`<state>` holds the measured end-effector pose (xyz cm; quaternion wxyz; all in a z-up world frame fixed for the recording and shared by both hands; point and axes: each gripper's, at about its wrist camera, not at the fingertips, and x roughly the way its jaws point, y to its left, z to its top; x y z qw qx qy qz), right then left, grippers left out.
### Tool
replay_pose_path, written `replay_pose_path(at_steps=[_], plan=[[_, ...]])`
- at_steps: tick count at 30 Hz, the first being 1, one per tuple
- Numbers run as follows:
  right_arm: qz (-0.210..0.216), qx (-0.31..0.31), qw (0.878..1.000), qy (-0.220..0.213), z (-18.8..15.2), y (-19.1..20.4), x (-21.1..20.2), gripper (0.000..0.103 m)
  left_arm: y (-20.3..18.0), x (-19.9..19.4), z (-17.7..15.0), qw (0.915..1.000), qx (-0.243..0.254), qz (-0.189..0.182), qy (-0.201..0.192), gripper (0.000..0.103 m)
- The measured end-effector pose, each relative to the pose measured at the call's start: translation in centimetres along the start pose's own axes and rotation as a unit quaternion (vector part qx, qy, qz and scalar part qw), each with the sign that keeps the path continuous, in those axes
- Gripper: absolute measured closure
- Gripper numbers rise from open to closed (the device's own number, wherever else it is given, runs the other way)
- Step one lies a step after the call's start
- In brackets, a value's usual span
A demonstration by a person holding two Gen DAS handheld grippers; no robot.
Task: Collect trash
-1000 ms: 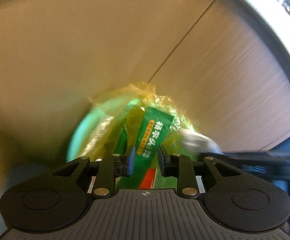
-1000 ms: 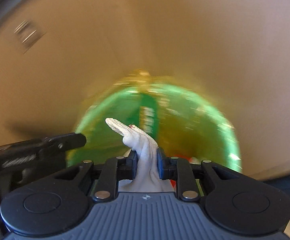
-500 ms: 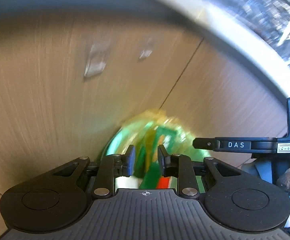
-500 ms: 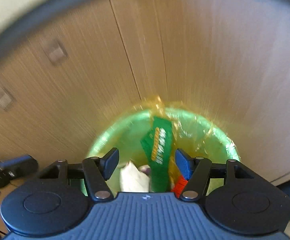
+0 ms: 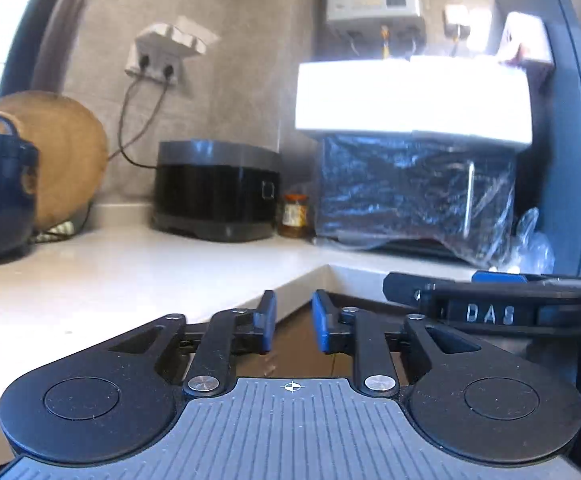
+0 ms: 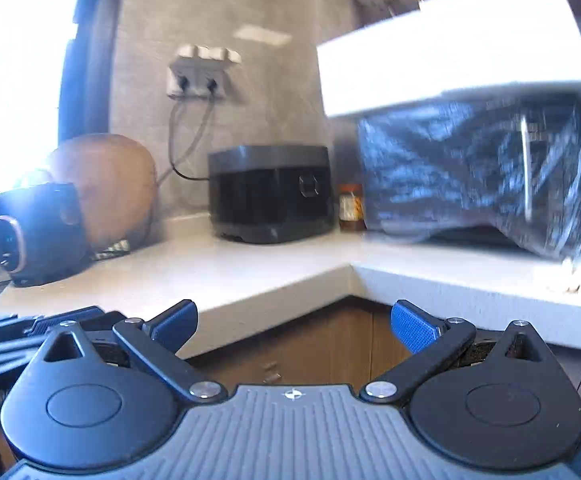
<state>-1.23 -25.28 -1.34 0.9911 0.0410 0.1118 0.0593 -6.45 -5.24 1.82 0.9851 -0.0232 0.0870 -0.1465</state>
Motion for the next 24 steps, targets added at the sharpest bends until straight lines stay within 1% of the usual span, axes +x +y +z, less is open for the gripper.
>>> replay_pose_path(at_steps=[2,5,6,7,9,11,13,16,24], plan=[[0.002,-0.011,1.0,-0.001,0.2,0.9,-1.2,0.0,0.1,-1.7,0.5,0.9995,-0.001,0.029,-0.013,0.082],[0.004,-0.017,1.0,0.001,0.1,2.1,-1.8,0.0,-0.5,-2.9,0.8,0.9955,0.028,0.082,-0.039,0.082],[0.006,-0.016,1.0,0.003,-0.1,2.5,-1.7,0.0,-0.8,-2.8,0.9,0.9945,0.035,0.09,-0.04,0.082],[0.008,-0.014,1.0,0.005,0.1,2.7,-1.9,0.0,-0.9,-2.9,1.2,0.9944,0.037,0.091,-0.038,0.082],[0.006,-0.01,1.0,0.004,0.2,3.3,-2.3,0.0,-0.7,-3.0,1.4,0.9959,0.034,0.08,-0.026,0.082],[-0.005,-0.007,1.0,0.002,0.3,3.5,-2.3,0.0,-0.6,-2.6,1.3,0.9965,0.033,0.075,-0.016,0.082],[-0.014,0.001,1.0,0.002,0.2,3.1,-2.1,0.0,-0.6,-2.4,1.3,0.9964,0.036,0.076,-0.011,0.082],[-0.015,0.013,1.0,0.008,0.0,2.3,-1.9,0.0,-0.6,-2.1,1.2,0.9968,0.036,0.071,-0.004,0.082],[-0.028,0.017,0.999,0.008,-0.4,1.6,-2.3,0.0,-1.3,-1.1,0.3,0.9975,0.041,0.054,0.022,0.082]])
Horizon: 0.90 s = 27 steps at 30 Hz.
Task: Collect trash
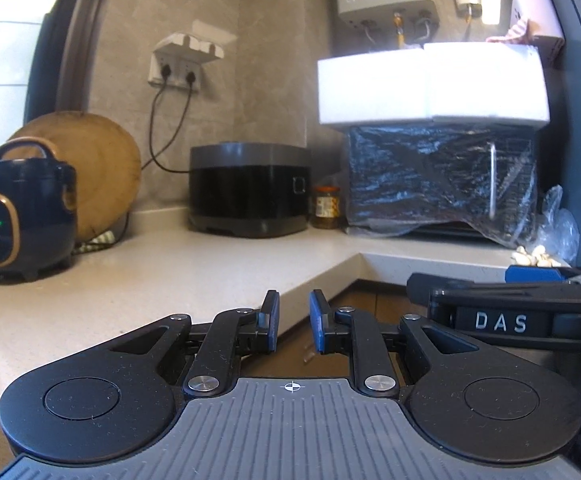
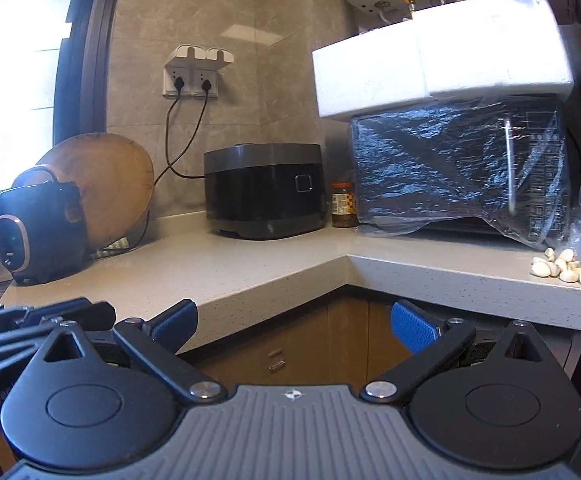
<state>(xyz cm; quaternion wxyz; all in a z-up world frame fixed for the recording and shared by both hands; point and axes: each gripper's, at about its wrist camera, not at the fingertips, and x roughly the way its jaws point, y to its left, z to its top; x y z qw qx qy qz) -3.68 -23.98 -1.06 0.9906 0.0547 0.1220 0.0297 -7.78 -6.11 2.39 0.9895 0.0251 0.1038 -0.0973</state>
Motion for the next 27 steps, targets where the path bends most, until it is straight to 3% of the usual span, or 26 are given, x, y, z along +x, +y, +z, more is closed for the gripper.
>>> replay_pose_path(at_steps=[27], plan=[[-0.009,0.004,1.0,0.009,-0.47,-0.59,0.16,0.0,-0.07,0.3,0.02,0.9999,-0.001,-0.008,0.006,0.082]])
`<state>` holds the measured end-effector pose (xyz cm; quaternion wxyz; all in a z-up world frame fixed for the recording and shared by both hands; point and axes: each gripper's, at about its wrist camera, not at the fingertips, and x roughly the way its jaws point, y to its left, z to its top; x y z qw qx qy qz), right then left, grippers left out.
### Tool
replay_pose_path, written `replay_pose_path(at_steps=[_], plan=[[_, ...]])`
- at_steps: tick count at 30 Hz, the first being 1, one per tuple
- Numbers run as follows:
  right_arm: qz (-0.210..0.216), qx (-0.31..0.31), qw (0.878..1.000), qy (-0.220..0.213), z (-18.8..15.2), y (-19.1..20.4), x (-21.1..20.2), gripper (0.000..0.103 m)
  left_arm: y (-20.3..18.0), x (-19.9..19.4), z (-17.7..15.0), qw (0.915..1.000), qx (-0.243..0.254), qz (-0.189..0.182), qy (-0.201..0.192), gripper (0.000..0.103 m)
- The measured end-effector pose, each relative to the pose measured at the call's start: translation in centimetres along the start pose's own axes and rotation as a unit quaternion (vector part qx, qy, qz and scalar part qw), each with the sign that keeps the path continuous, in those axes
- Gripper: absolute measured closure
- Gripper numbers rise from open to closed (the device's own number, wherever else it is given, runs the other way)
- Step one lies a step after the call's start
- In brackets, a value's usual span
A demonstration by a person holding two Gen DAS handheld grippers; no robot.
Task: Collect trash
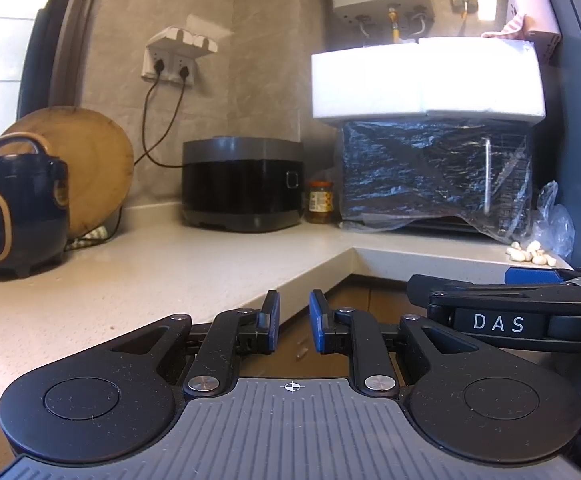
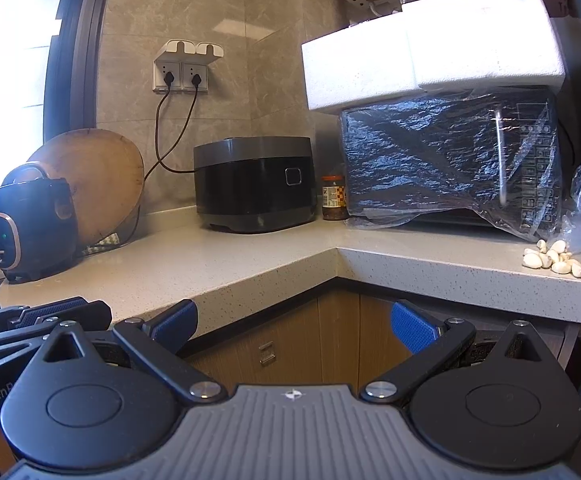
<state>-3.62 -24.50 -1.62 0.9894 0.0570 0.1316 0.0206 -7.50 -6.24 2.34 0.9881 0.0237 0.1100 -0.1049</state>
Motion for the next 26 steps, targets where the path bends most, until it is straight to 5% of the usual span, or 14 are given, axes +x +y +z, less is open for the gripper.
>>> replay_pose_path(at_steps=[26], plan=[[0.002,-0.012,1.0,0.007,-0.14,0.39,0.41,0.0,0.42,-0.05,-0.16,0.9998,-0.013,0.012,-0.009,0.082]])
